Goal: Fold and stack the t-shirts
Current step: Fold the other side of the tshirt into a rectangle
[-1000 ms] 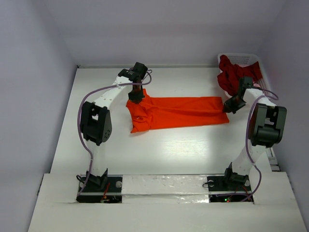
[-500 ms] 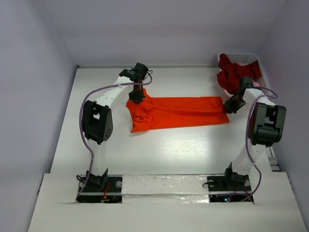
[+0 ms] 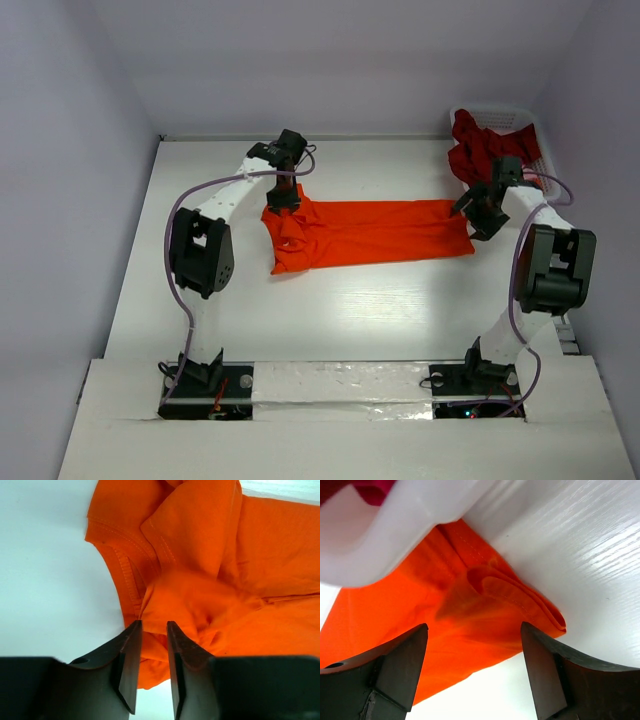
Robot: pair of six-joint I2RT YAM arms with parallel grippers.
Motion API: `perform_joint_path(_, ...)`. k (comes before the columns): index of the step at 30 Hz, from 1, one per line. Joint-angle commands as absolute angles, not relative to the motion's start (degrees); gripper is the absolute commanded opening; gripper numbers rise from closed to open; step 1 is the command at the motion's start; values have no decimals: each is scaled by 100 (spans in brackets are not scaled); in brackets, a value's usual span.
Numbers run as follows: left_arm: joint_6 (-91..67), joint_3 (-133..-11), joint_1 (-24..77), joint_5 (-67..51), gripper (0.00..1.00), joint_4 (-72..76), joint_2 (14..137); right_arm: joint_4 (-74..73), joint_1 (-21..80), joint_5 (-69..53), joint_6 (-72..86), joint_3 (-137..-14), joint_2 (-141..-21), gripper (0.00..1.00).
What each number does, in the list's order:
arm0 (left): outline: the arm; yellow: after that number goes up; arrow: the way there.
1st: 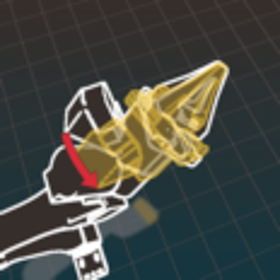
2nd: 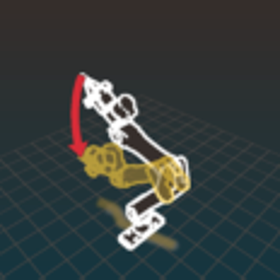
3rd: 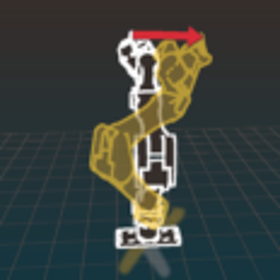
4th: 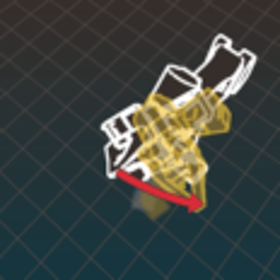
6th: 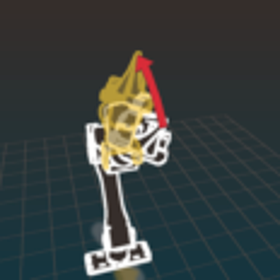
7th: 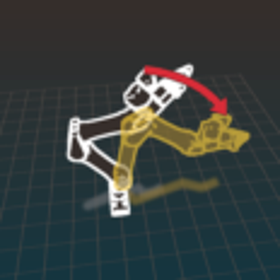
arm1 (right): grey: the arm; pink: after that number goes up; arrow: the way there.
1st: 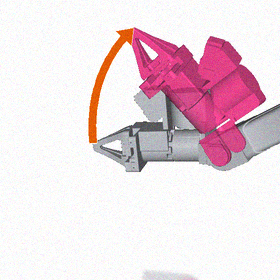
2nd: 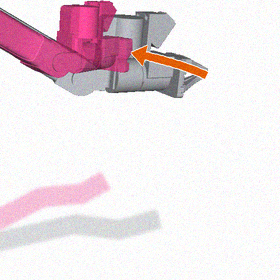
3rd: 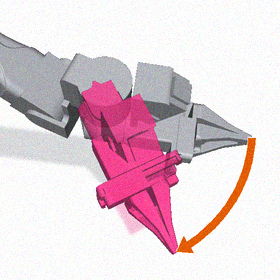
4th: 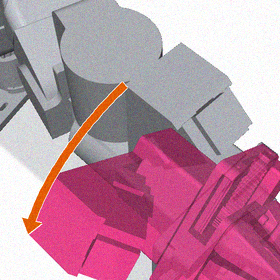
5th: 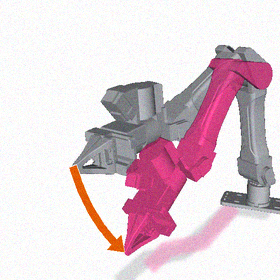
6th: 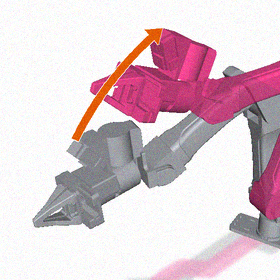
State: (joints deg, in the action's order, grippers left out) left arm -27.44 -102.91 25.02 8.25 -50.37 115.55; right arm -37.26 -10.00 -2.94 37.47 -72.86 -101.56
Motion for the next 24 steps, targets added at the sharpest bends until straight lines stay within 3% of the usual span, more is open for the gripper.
perform_joint_path(1, -2742, -10582, 2470, 932, 27, -5071, 11400, -3472, -976, -167, 3586, -7172, -9800, 81)
perform_joint_path(6, -2795, -10731, 2470, 1028, 41, -5124, 11250, -3419, -976, -220, 3542, -7067, -9616, 81)
perform_joint_path(13, -2786, -10724, 2470, 1081, 41, -5186, 10881, -3410, -915, -404, 3437, -6926, -9317, 81)
perform_joint_path(24, -3111, -8535, 2417, 493, 39, -4158, 10292, -3516, -809, -492, 3279, -6908, -8790, 81)
